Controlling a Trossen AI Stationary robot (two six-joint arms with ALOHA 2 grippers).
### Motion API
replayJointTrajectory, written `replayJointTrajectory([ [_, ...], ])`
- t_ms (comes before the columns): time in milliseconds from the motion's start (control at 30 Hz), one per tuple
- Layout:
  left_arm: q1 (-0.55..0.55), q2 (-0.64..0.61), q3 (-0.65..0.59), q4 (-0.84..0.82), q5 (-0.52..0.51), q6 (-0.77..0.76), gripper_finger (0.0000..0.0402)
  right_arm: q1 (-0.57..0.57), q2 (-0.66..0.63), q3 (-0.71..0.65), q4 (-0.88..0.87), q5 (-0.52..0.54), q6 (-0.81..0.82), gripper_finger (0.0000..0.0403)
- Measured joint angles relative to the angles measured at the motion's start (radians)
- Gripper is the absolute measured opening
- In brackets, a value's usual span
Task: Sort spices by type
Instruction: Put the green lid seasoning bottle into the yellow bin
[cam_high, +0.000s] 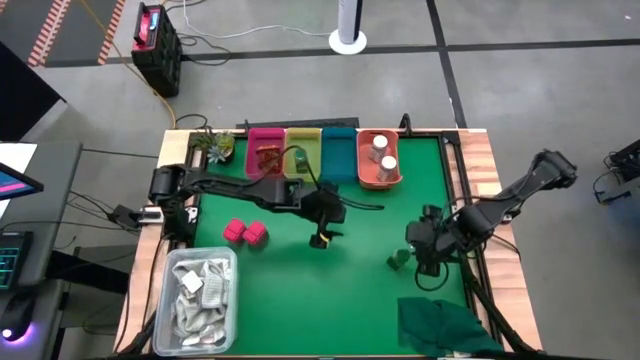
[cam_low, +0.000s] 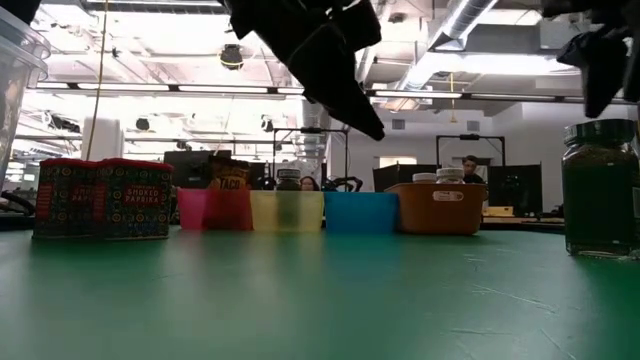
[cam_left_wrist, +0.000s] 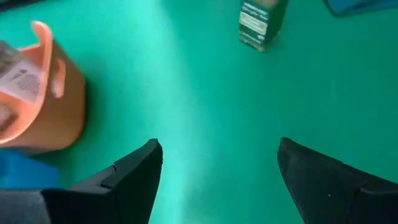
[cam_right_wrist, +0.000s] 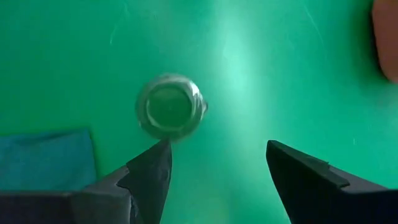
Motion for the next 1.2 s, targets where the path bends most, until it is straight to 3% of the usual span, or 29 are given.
replayJointTrajectory([
  [200, -0.029, -0.007, -0.003, 0.006, -0.014, -0.030, 0.0302, 0.020, 0.089, 0.013, -0.060, -0.136, 0.124, 0.0286],
  [333, -0.054, -0.008, -0.095, 0.190, -0.012, -0.076, 0.0302, 0.020, 0.155, 0.007, -0.069, -0.154, 0.167, 0.0286],
  [500, -0.085, -0.008, -0.215, 0.357, -0.051, -0.122, 0.0302, 0.026, 0.198, -0.025, 0.056, -0.156, 0.171, 0.0286],
  [833, -0.152, -0.064, -0.305, 0.420, -0.178, -0.151, 0.0302, 0.002, 0.205, -0.128, 0.312, 0.025, 0.166, 0.0285],
  [1200, -0.139, -0.063, -0.304, 0.484, -0.145, -0.209, 0.0302, -0.127, 0.206, -0.200, 0.636, 0.123, -0.025, 0.0285],
])
